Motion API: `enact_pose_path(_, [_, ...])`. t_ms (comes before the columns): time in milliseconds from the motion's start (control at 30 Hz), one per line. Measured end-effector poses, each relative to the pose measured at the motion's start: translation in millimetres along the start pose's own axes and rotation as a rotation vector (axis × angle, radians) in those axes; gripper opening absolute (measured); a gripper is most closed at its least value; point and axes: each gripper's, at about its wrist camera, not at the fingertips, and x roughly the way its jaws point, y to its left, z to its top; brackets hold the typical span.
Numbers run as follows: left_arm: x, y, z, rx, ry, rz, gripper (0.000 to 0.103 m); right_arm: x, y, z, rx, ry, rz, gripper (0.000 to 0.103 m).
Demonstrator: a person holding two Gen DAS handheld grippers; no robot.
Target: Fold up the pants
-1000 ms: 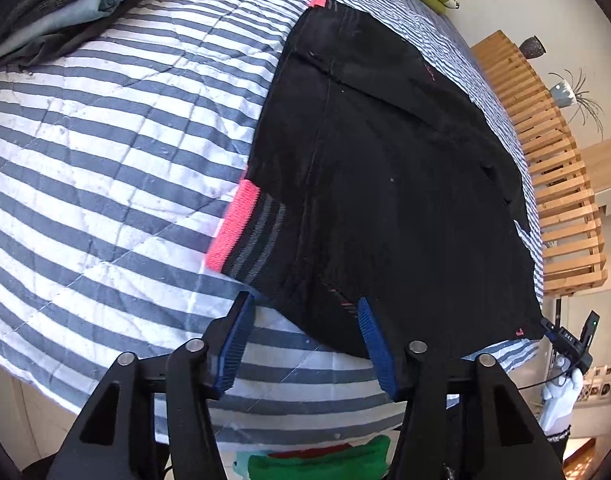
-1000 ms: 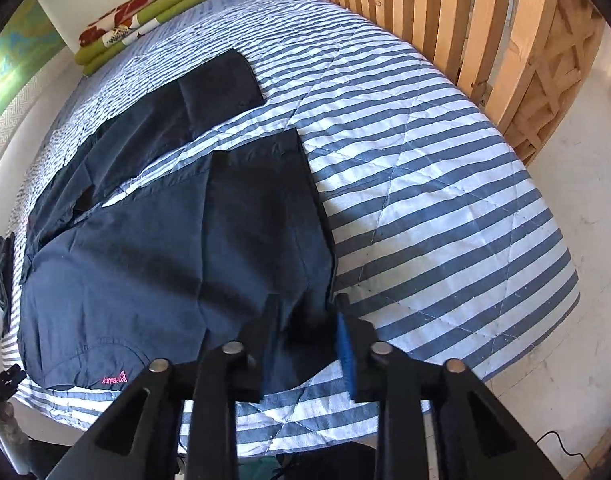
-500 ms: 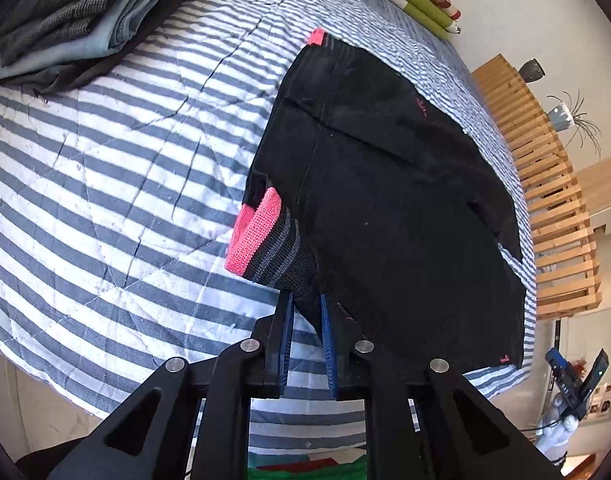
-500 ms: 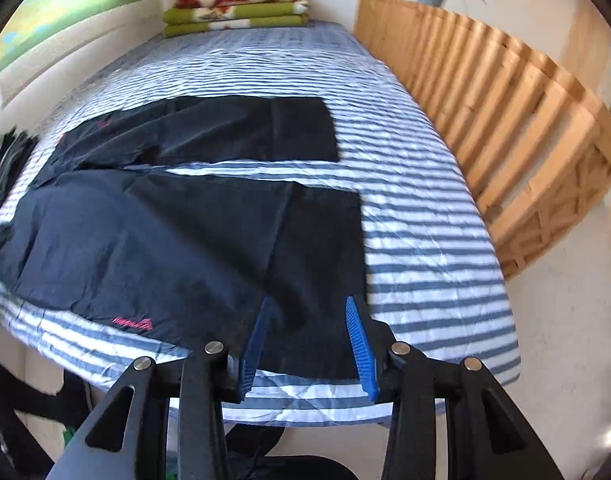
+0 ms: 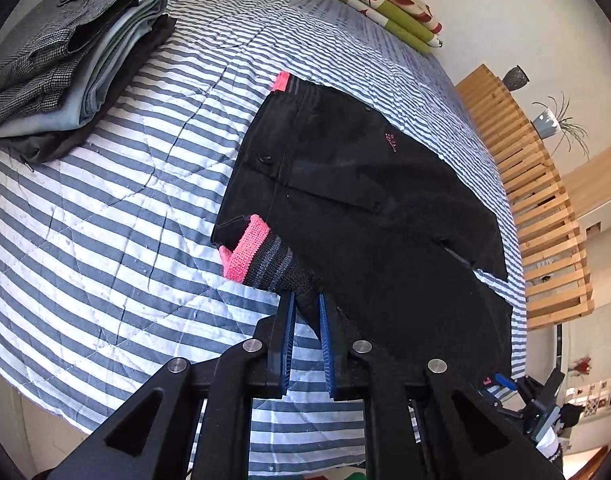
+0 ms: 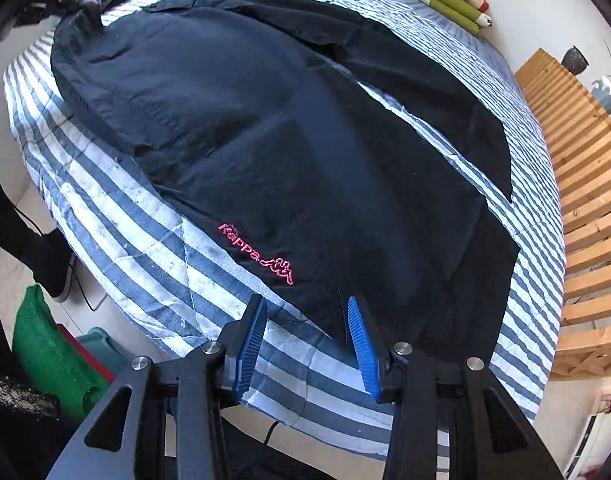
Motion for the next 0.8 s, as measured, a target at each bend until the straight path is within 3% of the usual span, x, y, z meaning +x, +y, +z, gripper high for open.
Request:
enact_pose_path(33, [-0.6,0.2,0.1,-0.003,-0.004,-0.003,0.013,4.3,4.1,-0.3,-0.030,0.010,-0.034,0.038])
enact_pose_path(100, [-2.6,1.0,-1.0,-0.011,-0.014,-0.009,0.012,12.0,2.8,-0.1,-0.045,0.030,-0.105,0.019])
enact_pose_path(133, [-4.4,1.0,-1.0,-0.013,-0.022,-0.011,0.012,13.0,-1.3,1.0,-0.028,0.040,-0.117,0.005])
enact_pose_path(333, [-27.0,-4.3,15.7,-0.030,-0.097,-0.044,0.011,-42.6,-27.0,19.6,0.066,-0.141,-0.213,0.002])
enact_pose_path(500, [-41.5,-32.5,71.4,0.021,-0.159,-0.037,0.011,-89.5,-57.2,72.2,0.068,-0.256,-0.334,0.001])
enact_pose_path(667, [-21.1,-55.6,147.4,0.041,-0.161,-0.017,0.011,-97.4,-99.7,154.2,0.027,-0.275,-0.438,0.001])
enact_pose_path(800, [24.3,-58.5,200.9,0.014,-0.121,0.024,0.011,-59.1,-131.8,221.0,-0.012,-0.222,-0.498,0.001])
